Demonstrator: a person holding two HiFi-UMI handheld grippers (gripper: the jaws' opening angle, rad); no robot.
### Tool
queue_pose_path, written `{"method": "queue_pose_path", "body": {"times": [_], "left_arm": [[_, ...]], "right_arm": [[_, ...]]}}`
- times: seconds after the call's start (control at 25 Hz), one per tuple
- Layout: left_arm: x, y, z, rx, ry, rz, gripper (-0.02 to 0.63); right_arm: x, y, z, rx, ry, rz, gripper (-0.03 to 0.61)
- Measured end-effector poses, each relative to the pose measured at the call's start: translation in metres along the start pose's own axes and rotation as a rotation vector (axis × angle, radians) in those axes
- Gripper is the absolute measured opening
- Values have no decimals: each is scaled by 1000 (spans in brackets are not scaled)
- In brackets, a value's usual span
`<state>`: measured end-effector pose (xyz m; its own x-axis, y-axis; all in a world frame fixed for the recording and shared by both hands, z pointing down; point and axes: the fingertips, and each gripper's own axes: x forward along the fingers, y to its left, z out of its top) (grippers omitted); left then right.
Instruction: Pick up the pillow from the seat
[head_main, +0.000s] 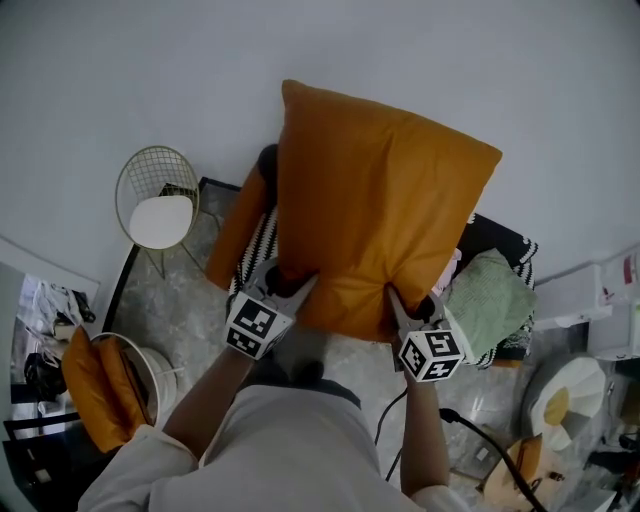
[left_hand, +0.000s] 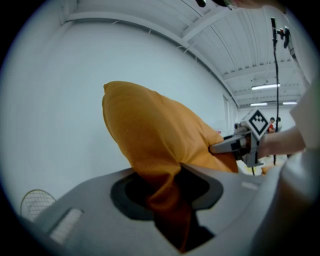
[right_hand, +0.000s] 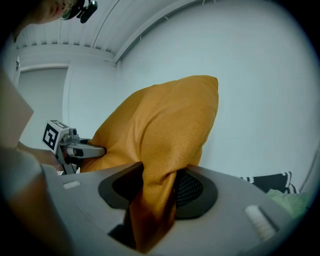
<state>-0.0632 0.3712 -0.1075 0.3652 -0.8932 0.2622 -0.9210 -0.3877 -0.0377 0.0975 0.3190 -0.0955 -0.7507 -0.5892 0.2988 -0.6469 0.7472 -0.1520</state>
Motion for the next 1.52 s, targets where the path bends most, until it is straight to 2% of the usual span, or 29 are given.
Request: {"method": "queue_pose_path", "body": {"times": [0.72, 1.52], "left_arm": [[-71, 37, 2, 2, -12, -66, 146], [-70, 49, 8, 11, -15, -77, 147]], "right_arm": [[-3, 86, 16, -6, -49, -59, 190], [4, 90, 24, -2, -57, -83, 190]]}}
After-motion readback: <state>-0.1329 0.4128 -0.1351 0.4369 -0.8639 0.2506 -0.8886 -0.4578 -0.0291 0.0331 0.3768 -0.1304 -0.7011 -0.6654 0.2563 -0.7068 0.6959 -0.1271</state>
